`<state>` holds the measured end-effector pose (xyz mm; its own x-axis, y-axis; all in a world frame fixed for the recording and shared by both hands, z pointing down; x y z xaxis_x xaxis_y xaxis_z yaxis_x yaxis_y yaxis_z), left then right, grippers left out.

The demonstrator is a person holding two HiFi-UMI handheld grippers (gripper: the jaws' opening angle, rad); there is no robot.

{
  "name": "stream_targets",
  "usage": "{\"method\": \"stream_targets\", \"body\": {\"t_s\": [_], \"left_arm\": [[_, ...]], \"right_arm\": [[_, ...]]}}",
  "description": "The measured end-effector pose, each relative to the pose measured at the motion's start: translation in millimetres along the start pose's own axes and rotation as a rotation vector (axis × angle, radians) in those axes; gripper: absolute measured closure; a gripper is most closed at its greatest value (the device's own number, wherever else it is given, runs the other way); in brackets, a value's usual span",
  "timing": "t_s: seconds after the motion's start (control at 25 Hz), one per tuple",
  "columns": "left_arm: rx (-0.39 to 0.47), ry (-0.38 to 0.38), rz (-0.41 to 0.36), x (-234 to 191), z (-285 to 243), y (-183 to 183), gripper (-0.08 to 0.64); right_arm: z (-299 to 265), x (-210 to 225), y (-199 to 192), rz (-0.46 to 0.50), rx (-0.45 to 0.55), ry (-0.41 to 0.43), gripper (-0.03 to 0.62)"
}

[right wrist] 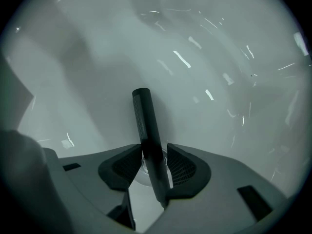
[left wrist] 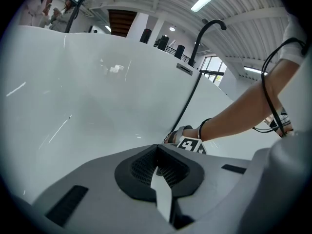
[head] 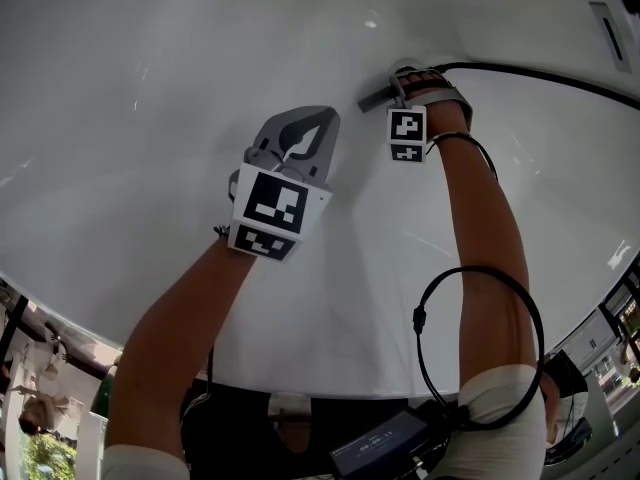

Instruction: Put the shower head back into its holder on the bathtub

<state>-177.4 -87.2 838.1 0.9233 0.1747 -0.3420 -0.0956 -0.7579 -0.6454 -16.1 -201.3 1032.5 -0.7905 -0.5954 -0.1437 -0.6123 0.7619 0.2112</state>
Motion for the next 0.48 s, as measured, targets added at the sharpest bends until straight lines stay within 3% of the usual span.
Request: {"method": "stream_targets", "body": {"t_s": [0.32,0.48], "left_arm": [[-0.011,0.0,0.002,-12.3,1.4,2.9,0.545],[-0.009,-0.002,0.026,-17.2,1.8,-1.2,0.545]], "right_arm": [[-10.0,3.0,3.7,0.052,-0.059,0.051,0.442],[-13.5,-0.2,8.2,0.082,-0.08,0.035,0.448]]}}
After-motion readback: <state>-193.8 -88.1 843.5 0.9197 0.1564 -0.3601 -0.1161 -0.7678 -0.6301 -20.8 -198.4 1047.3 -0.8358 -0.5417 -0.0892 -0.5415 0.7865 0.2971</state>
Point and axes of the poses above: the fingertips, and each gripper's own axes: z backward along the fingers, x to its right, y out of its top, the point moved 9 cm from there along z, backward along the fingers, and after that the axes turned 5 degrees about -x, right-handed, at the moved point
